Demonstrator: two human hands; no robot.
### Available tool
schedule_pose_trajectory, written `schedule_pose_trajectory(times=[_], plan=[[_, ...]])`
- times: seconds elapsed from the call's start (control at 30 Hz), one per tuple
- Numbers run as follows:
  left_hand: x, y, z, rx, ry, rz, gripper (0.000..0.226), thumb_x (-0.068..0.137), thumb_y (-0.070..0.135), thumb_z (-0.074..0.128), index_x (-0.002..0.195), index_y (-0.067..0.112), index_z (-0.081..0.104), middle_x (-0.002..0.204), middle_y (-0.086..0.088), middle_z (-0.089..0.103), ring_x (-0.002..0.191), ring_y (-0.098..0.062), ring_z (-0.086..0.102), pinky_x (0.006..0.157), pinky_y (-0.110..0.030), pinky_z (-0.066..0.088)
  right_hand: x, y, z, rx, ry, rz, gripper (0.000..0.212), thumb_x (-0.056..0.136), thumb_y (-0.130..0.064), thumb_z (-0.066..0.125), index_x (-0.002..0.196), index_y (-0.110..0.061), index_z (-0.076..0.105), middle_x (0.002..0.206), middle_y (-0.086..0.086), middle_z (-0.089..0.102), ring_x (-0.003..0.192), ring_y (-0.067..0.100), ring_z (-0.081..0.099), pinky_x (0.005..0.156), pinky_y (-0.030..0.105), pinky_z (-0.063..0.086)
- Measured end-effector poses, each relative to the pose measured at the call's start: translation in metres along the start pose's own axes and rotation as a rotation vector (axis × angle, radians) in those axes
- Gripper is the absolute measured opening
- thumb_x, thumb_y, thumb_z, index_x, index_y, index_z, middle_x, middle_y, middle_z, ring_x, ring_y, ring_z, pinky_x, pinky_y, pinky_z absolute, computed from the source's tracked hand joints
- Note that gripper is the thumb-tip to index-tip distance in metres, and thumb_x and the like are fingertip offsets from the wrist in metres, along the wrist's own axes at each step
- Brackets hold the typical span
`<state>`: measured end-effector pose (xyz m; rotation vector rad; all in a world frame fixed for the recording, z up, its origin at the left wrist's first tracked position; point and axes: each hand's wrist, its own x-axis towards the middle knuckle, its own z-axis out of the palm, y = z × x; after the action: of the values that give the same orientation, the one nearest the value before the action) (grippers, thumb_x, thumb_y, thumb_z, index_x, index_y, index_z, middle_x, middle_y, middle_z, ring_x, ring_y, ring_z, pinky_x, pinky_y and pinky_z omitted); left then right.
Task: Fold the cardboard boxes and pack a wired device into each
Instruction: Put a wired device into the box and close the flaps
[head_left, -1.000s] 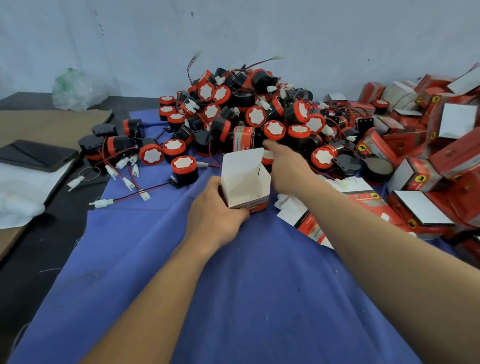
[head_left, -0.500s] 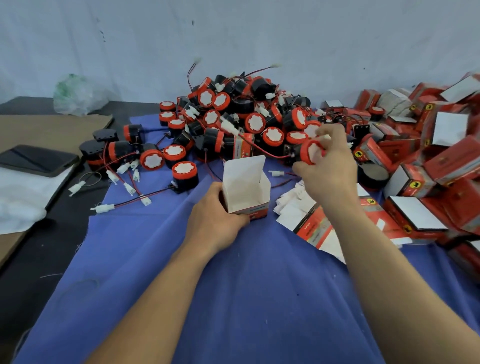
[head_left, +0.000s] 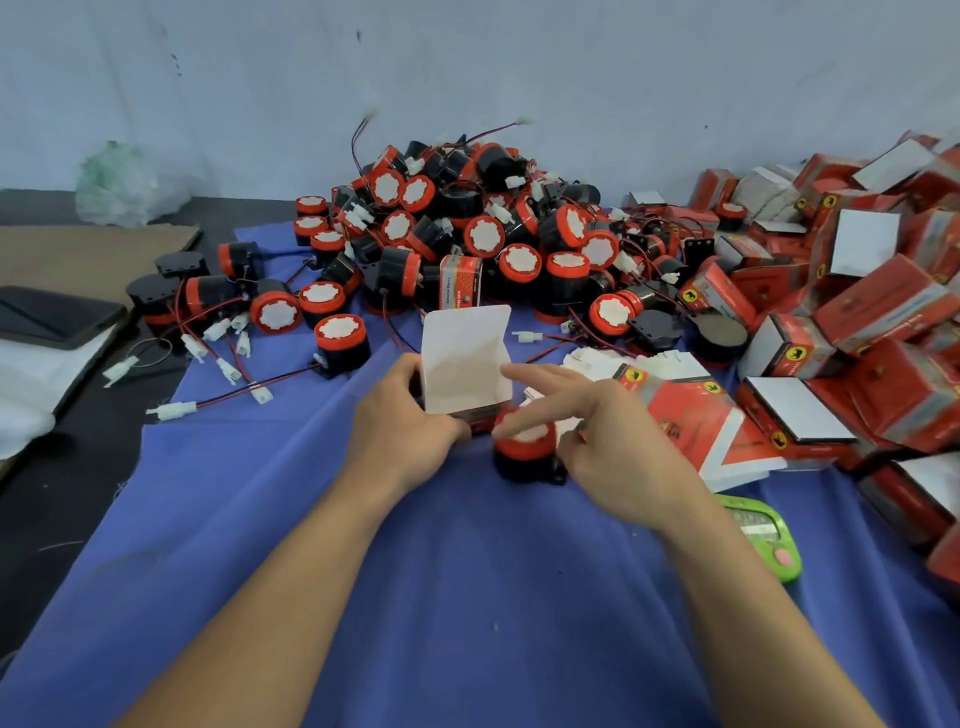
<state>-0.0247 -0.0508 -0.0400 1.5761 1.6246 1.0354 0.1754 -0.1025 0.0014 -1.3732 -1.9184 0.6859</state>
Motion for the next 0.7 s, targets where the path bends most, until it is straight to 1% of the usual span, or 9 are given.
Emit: schedule_pose_trajectory(times=[0.07,0.13,0.17,0.27,0.33,0.4,0.47,0.6,0.7], plan=[[0.002,0.0,-0.001,0.002,0.005,-0.015,0.051,0.066,0.014,0.083,0.099,0.041,0.055,0.094,0.025,0.064,0.082,0.008,0.058,0.059,-0.022,0.043,-0.002,-0.008,0.006,0.049,0.182,0.137,0.063,0.083,0.014,0.047,0.102,-0.038,0.077,0.119,-0.029,0.067,0.112,-0.008,0.058,0.094,0.018,0.047],[0.002,0.0,0.0,0.005,0.01,-0.015,0.05,0.066,0.014,0.082,0.099,0.039,0.055,0.092,0.025,0.064,0.082,0.008,0.059,0.056,-0.02,0.042,-0.004,-0.015,0.011,-0.109,0.335,0.234,0.024,0.093,-0.024,0.064,0.108,-0.042,0.068,0.09,-0.025,0.068,0.086,0.003,0.063,0.079,0.031,0.051],[0.001,-0.001,0.0,0.008,0.014,-0.013,0.048,0.066,0.015,0.082,0.097,0.039,0.055,0.091,0.024,0.064,0.082,0.01,0.059,0.055,-0.018,0.041,-0.006,-0.019,0.013,-0.265,0.295,0.278,0.019,0.09,-0.046,0.065,0.108,-0.042,0.065,0.086,-0.02,0.067,0.084,0.01,0.062,0.077,0.034,0.051],[0.001,-0.001,0.0,0.005,0.013,-0.001,0.046,0.065,0.016,0.083,0.095,0.037,0.054,0.09,0.023,0.065,0.082,0.01,0.058,0.057,-0.021,0.042,-0.012,-0.025,0.022,-0.509,0.076,0.225,0.048,0.071,-0.077,0.054,0.098,-0.039,0.061,0.085,-0.011,0.064,0.086,0.017,0.058,0.066,0.033,0.045],[0.001,-0.001,0.0,-0.001,0.006,0.003,0.047,0.067,0.015,0.083,0.096,0.037,0.053,0.092,0.023,0.064,0.083,0.004,0.059,0.06,-0.024,0.044,-0.015,-0.033,0.025,-0.508,-0.033,0.152,0.052,0.065,-0.076,0.063,0.106,-0.044,0.056,0.089,-0.012,0.064,0.087,0.016,0.057,0.066,0.033,0.042],[0.002,-0.002,0.0,-0.007,-0.006,0.009,0.049,0.067,0.015,0.084,0.098,0.037,0.054,0.093,0.023,0.063,0.085,0.002,0.058,0.06,-0.023,0.043,-0.016,-0.031,0.022,-0.497,-0.154,0.154,0.061,0.066,-0.058,0.077,0.12,-0.047,0.051,0.097,-0.011,0.067,0.091,0.017,0.061,0.07,0.031,0.047],[0.004,-0.003,-0.002,-0.022,-0.022,0.006,0.05,0.066,0.013,0.085,0.098,0.036,0.055,0.094,0.022,0.064,0.085,0.002,0.059,0.06,-0.022,0.044,-0.012,-0.027,0.014,-0.402,-0.128,0.167,0.061,0.068,-0.038,0.081,0.12,-0.044,0.051,0.097,-0.01,0.068,0.09,0.018,0.062,0.073,0.033,0.053],[0.003,-0.002,-0.003,-0.121,-0.079,0.063,0.059,0.054,0.016,0.082,0.104,0.041,0.063,0.099,0.019,0.072,0.094,-0.007,0.067,0.07,-0.032,0.056,-0.015,-0.034,0.012,-0.036,0.385,0.027,0.065,0.068,-0.027,0.087,0.115,-0.044,0.046,0.096,-0.023,0.066,0.087,-0.002,0.062,0.069,0.01,0.046],[0.002,0.0,0.001,-0.187,-0.16,0.192,0.059,0.059,0.016,0.08,0.112,0.038,0.068,0.102,0.013,0.075,0.095,-0.015,0.07,0.077,-0.041,0.062,-0.007,-0.047,0.006,-0.009,0.672,-0.103,0.056,0.069,-0.026,0.086,0.11,-0.033,0.05,0.097,-0.019,0.064,0.089,0.0,0.062,0.078,0.005,0.044]])
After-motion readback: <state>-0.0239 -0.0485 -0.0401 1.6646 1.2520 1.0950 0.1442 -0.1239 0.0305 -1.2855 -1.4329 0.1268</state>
